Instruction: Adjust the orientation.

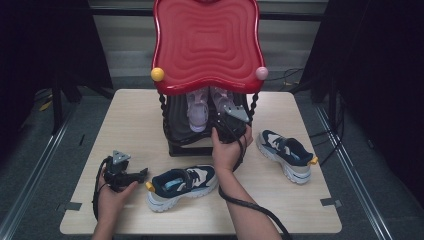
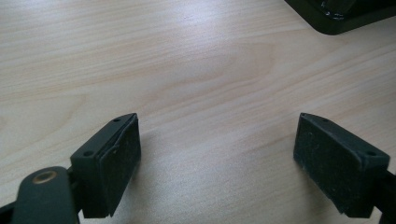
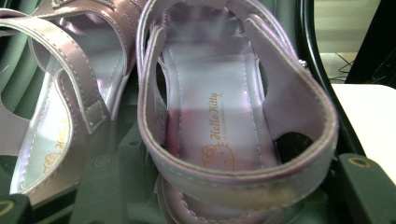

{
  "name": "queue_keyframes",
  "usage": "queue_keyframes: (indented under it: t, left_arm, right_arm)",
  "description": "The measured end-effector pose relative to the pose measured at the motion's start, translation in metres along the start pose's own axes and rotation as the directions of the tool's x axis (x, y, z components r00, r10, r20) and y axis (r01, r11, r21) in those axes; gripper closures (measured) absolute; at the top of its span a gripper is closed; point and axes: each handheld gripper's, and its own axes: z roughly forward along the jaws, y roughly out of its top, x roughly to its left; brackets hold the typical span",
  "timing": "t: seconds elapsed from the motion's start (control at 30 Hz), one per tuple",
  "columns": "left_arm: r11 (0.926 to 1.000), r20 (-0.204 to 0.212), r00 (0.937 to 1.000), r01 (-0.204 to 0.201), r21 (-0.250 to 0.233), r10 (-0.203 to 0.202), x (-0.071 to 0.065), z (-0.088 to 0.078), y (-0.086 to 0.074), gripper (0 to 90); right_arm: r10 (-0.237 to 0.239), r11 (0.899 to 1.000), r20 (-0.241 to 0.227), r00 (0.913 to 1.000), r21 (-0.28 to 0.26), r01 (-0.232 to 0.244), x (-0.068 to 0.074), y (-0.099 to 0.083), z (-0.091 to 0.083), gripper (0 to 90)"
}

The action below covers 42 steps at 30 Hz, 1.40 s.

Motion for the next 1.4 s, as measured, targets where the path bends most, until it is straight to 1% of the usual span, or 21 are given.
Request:
queue_keyframes:
  t: [0.07, 0.1, 0.23, 0.27, 0.33, 0.43, 0.5, 0.57, 0.7, 0.73, 0.8, 0.83, 0.9, 0.97, 1.03, 1.17, 1.23, 1.3, 1.33, 1.37, 1.4]
  left_arm:
    - [1.0, 0.0, 1.0, 0.0, 0.0, 0.0, 0.0, 0.0, 0.0, 14.7]
    - [1.0, 0.0, 1.0, 0.0, 0.0, 0.0, 0.0, 0.0, 0.0, 14.7]
    - [1.0, 0.0, 1.0, 0.0, 0.0, 0.0, 0.0, 0.0, 0.0, 14.7]
    - [1.0, 0.002, 1.0, 0.0, -0.001, 0.0, 0.0, 0.0, 0.0, 14.7]
    - [1.0, 0.002, 1.0, -0.002, -0.001, 0.002, 0.0, 0.0, 0.0, 14.7]
    - [1.0, 0.003, 1.0, -0.001, -0.001, 0.001, 0.0, 0.0, 0.0, 14.7]
    - [1.0, 0.004, 1.0, 0.0, -0.002, 0.0, 0.0, 0.0, 0.0, 14.7]
    - [1.0, 0.004, 1.0, -0.002, -0.002, 0.002, 0.0, 0.0, 0.0, 14.7]
    - [1.0, 0.006, 1.0, -0.004, 0.0, 0.004, 0.0, 0.001, 0.001, 14.7]
    - [1.0, 0.006, 1.0, -0.004, 0.0, 0.004, 0.0, 0.001, 0.001, 14.7]
    - [1.0, 0.006, 1.0, -0.006, 0.001, 0.006, 0.0, 0.001, 0.001, 14.7]
    - [1.0, 0.006, 1.0, -0.005, 0.0, 0.005, 0.0, 0.001, 0.001, 14.7]
    - [1.0, 0.006, 1.0, -0.005, 0.0, 0.005, 0.0, 0.001, 0.001, 14.7]
    - [1.0, 0.006, 1.0, -0.005, 0.0, 0.005, 0.0, 0.001, 0.001, 14.7]
    - [1.0, 0.006, 1.0, -0.005, 0.0, 0.005, 0.0, 0.001, 0.001, 14.7]
    - [1.0, 0.005, 1.0, -0.007, 0.002, 0.007, 0.0, 0.001, 0.001, 14.7]
    - [1.0, 0.006, 0.9999, -0.008, 0.002, 0.008, 0.0, 0.001, 0.001, 14.7]
    - [1.0, 0.006, 0.9999, -0.008, 0.002, 0.008, 0.0, 0.001, 0.001, 14.7]
    - [1.0, 0.006, 1.0, -0.008, 0.001, 0.008, 0.0, 0.001, 0.001, 14.7]
    - [1.0, 0.006, 1.0, -0.008, 0.002, 0.008, 0.0, 0.001, 0.001, 14.7]
    - [1.0, 0.006, 1.0, -0.008, 0.002, 0.008, 0.0, 0.001, 0.001, 14.7]
  right_arm:
    - [0.0, 1.0, -0.008, 1.0, -0.002, 0.0, 0.002, 0.0, 0.0, 37.4]
    - [-0.005, 1.0, -0.001, 1.0, -0.004, 0.005, 0.003, 0.0, -0.001, 37.4]
    - [0.006, 1.0, -0.007, 1.0, -0.011, -0.006, 0.003, 0.0, 0.001, 37.4]
    - [0.0, 1.0, 0.006, 1.0, -0.013, 0.0, 0.003, 0.0, 0.001, 37.4]
    - [0.005, 1.0, 0.0, 1.0, -0.013, -0.005, 0.005, 0.0, 0.002, 37.3]
    - [0.007, 1.0, 0.006, 1.0, -0.012, -0.007, 0.005, -0.002, 0.003, 37.1]
    - [-0.003, 1.0, 0.006, 1.0, -0.013, 0.003, 0.005, -0.004, 0.004, 36.6]
    - [0.003, 1.0, -0.015, 0.9999, -0.011, -0.004, 0.003, -0.004, 0.004, 35.7]
    - [-0.013, 1.0, -0.039, 0.9991, 0.005, 0.013, 0.001, -0.003, 0.004, 32.8]
    - [-0.014, 1.0, -0.054, 0.9984, 0.01, 0.015, 0.001, -0.003, 0.004, 32.4]
    - [-0.015, 1.0, -0.069, 0.9975, 0.008, 0.016, 0.001, -0.003, 0.003, 30.1]
    - [-0.019, 1.0, -0.083, 0.9963, 0.023, 0.021, 0.001, -0.003, 0.003, 27.7]
    - [-0.026, 0.999, -0.097, 0.995, 0.035, 0.029, 0.0, -0.003, 0.003, 27.6]
    - [-0.044, 0.998, -0.108, 0.9932, 0.05, 0.05, -0.002, -0.005, 0.002, 26.7]
    - [-0.051, 0.997, -0.113, 0.9923, 0.051, 0.057, -0.005, -0.007, 0.002, 26.5]
    - [-0.084, 0.994, -0.123, 0.9889, 0.063, 0.092, -0.012, -0.014, -0.001, 24.9]
    - [-0.106, 0.991, -0.142, 0.9842, 0.065, 0.116, -0.016, -0.016, -0.003, 23.8]
    - [-0.123, 0.989, -0.145, 0.9818, 0.065, 0.134, -0.018, -0.018, -0.006, 24.0]
    - [-0.122, 0.989, -0.149, 0.9812, 0.065, 0.133, -0.02, -0.018, -0.007, 24.0]
    - [-0.122, 0.989, -0.154, 0.9806, 0.063, 0.133, -0.021, -0.018, -0.008, 25.3]
    - [-0.121, 0.989, -0.158, 0.98, 0.06, 0.132, -0.022, -0.018, -0.009, 28.6]
